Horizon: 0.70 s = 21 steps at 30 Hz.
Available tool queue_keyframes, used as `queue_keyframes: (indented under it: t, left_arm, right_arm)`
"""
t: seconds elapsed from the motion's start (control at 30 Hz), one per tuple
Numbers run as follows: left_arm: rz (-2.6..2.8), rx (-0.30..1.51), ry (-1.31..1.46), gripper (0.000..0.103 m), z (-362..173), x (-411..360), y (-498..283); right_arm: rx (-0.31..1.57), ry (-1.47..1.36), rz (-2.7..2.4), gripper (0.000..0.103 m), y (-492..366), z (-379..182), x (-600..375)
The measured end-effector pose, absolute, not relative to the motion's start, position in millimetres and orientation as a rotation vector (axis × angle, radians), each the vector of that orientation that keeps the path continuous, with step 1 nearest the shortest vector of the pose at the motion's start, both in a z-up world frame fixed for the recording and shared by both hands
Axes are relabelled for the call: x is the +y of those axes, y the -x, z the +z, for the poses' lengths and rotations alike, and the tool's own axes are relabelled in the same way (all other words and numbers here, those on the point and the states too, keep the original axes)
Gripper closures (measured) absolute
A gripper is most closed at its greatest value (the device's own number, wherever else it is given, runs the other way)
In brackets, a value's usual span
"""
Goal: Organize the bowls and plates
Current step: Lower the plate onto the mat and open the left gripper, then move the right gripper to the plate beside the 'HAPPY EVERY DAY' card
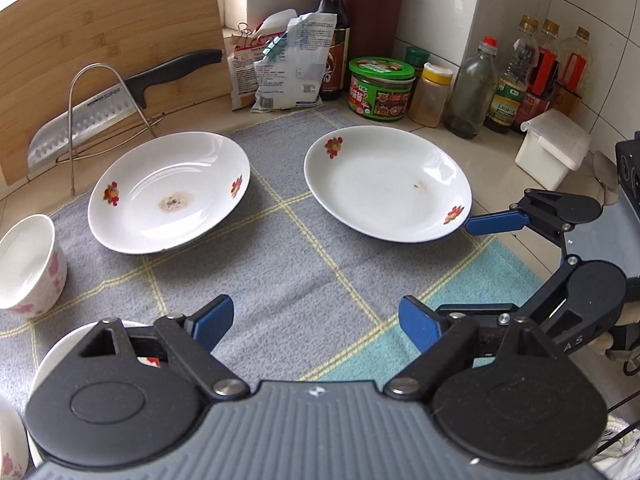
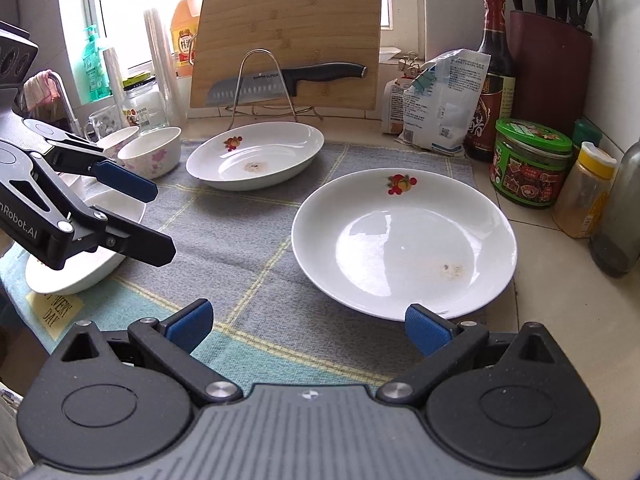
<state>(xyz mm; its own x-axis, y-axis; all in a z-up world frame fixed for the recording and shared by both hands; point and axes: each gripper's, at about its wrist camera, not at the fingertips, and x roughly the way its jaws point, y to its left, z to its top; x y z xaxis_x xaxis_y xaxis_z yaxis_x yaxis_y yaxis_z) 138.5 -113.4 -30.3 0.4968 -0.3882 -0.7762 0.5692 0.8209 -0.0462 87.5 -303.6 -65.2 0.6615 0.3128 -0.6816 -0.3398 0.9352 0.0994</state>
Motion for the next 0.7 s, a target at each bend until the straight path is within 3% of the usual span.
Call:
queue_keyframes:
  t: [0.7]
  left_arm:
    - [-0.5,0.854,-0.182,0.013,-36,11,-74]
  right_arm:
    - [0.815,0.1,0.422,0.0,-73,-67,-188]
